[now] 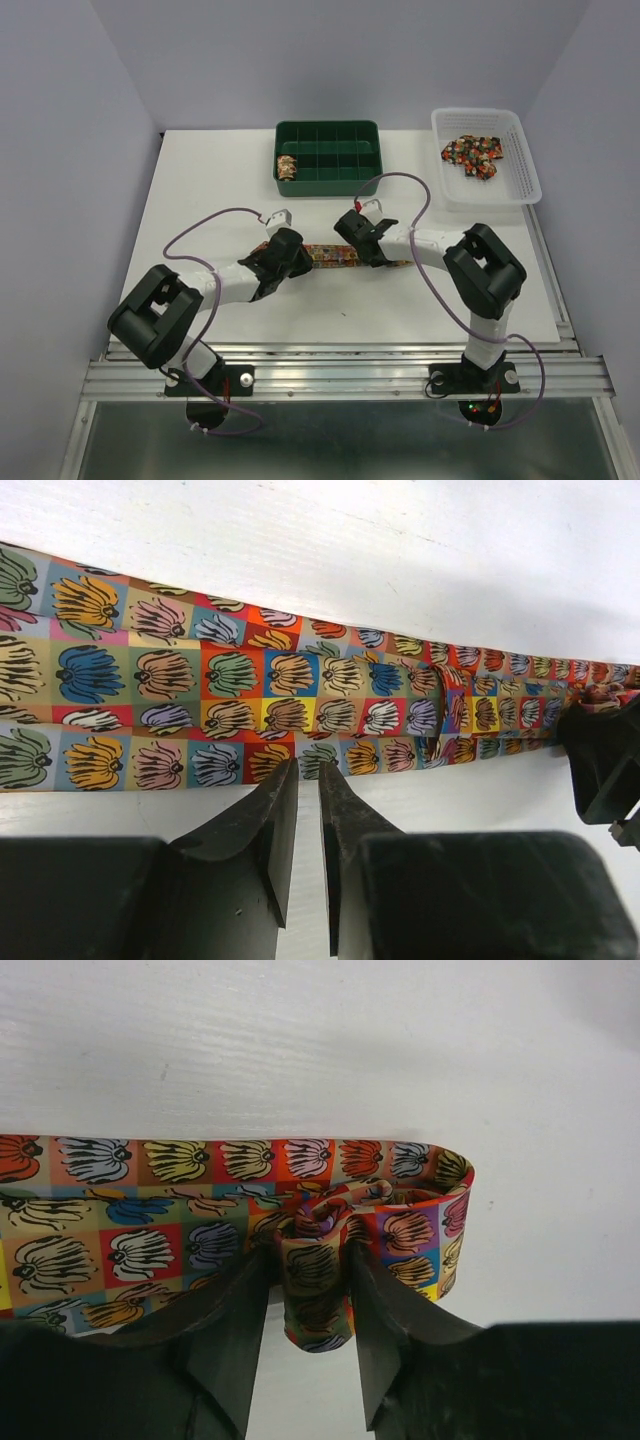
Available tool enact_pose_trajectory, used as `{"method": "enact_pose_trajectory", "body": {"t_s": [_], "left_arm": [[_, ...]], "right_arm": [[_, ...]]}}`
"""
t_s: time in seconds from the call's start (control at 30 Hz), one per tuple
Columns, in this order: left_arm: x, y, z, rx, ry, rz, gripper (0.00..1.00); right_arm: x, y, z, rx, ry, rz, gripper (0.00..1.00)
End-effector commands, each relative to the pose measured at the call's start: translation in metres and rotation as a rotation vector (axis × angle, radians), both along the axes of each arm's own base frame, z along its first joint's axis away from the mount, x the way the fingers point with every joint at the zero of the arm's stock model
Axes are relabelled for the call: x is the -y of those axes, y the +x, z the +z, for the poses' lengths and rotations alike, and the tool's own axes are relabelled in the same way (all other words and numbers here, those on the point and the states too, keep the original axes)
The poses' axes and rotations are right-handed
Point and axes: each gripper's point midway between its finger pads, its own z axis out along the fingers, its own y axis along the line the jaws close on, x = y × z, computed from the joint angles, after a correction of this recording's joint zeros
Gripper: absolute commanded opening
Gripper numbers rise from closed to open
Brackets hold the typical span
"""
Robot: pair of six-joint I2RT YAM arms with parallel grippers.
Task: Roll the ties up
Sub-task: Roll the tie
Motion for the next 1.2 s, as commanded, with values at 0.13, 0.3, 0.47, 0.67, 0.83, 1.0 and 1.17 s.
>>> {"method": "enact_pose_trajectory", "body": {"t_s": [0.13, 0.3, 0.47, 0.67, 0.83, 1.0, 1.17], "left_arm": [[0.013, 0.005, 0.023, 0.053, -0.049, -0.019, 0.26], [0.020, 0.006, 0.029, 0.064, -0.058, -0.031, 0.26], [0.035, 0.005, 0.034, 0.072, -0.065, -0.062, 0.27], [0.063, 0.005, 0.048, 0.107, -0.091, -0.097, 0.31], [0.088, 0.006, 0.058, 0.128, -0.107, -0.135, 0.33], [0.105, 0.009, 0.056, 0.122, -0.120, -0.143, 0.40], [0.114, 0.015, 0.052, 0.121, -0.135, -0.125, 0.51]], "right_arm": [[-0.038, 0.000, -0.014, -0.040, 0.425, -0.047, 0.53], [-0.044, 0.001, -0.008, -0.040, 0.606, -0.079, 0.59], [-0.056, 0.007, 0.013, 0.001, 0.794, -0.100, 0.72], [-0.051, 0.013, 0.016, 0.023, 0.947, -0.242, 0.87], [-0.050, 0.016, 0.021, 0.047, 1.014, -0.331, 1.00], [-0.048, 0.016, 0.031, 0.058, 1.121, -0.430, 1.00], [-0.043, 0.022, 0.040, 0.088, 1.199, -0.510, 1.00]]}}
